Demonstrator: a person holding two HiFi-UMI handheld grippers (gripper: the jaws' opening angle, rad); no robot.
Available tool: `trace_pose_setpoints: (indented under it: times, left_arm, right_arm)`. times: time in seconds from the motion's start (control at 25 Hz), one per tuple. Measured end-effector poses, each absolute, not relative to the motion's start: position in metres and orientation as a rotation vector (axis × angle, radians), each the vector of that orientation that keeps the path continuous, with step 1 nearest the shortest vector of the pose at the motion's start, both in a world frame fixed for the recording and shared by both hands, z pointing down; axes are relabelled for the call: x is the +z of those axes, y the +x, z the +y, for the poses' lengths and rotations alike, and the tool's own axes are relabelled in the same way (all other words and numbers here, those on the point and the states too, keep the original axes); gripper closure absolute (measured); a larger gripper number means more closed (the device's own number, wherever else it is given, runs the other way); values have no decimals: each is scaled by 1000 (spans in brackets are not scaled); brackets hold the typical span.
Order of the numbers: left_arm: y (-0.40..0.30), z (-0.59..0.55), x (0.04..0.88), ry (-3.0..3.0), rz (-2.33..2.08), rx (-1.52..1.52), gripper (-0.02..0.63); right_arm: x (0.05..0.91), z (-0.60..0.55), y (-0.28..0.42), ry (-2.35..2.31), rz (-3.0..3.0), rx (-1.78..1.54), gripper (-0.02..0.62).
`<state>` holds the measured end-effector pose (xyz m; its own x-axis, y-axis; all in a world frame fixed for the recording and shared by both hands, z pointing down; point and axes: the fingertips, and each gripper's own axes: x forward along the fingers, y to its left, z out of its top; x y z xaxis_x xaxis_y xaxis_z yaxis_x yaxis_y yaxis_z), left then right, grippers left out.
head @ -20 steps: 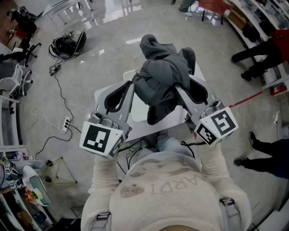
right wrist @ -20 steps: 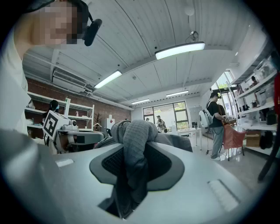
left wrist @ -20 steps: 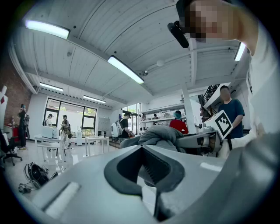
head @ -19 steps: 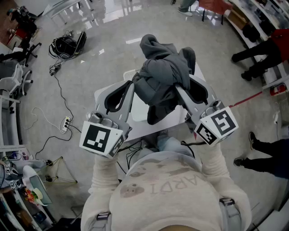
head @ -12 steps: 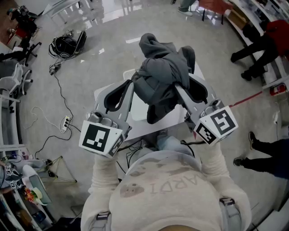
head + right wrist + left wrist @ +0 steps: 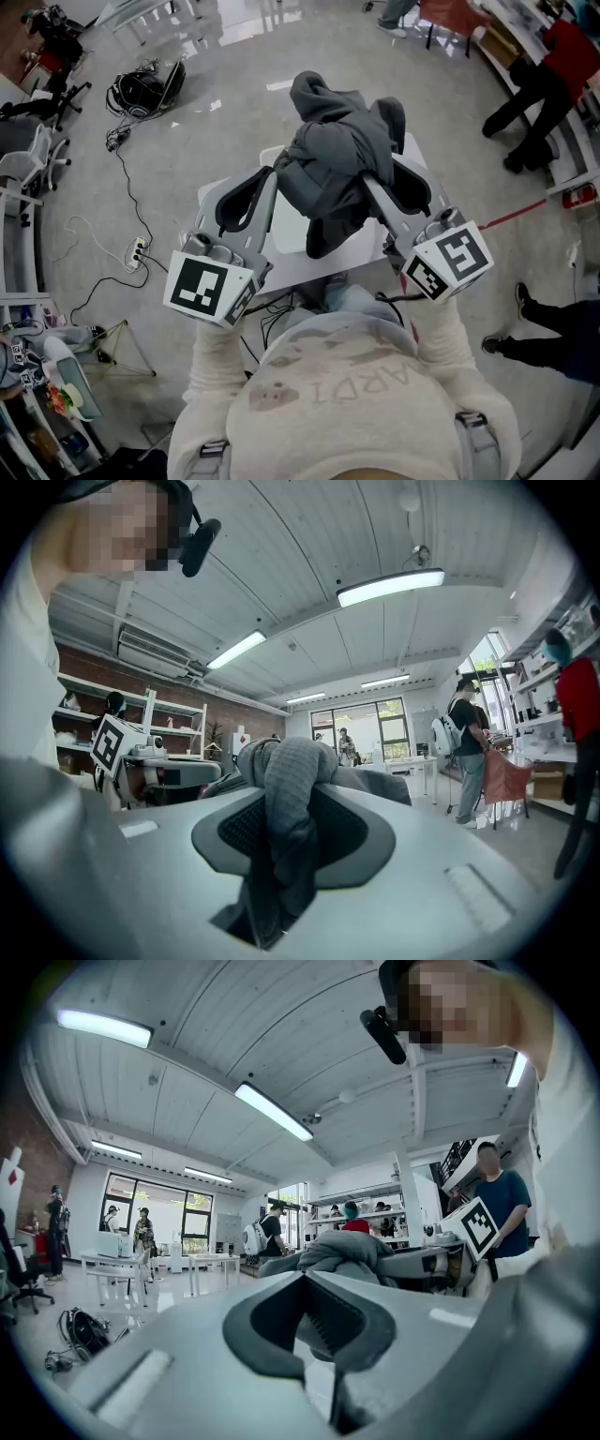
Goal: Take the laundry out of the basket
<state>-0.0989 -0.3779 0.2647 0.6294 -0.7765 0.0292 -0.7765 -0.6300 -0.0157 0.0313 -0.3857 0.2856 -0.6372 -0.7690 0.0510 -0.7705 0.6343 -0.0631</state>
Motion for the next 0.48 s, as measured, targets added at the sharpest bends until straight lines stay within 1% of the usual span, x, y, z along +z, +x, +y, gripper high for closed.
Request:
trace_pose_setpoints:
  times: [0.24,0.48]
  left_arm:
    - [-109,-380,270,-2806,1435,-59,606]
    - [-129,-392,280,-2761,1621,-115,606]
  right_arm:
    - [311,-401,25,1263,-2808,221,445]
    - [385,-435,13,1114,-2687,424,442]
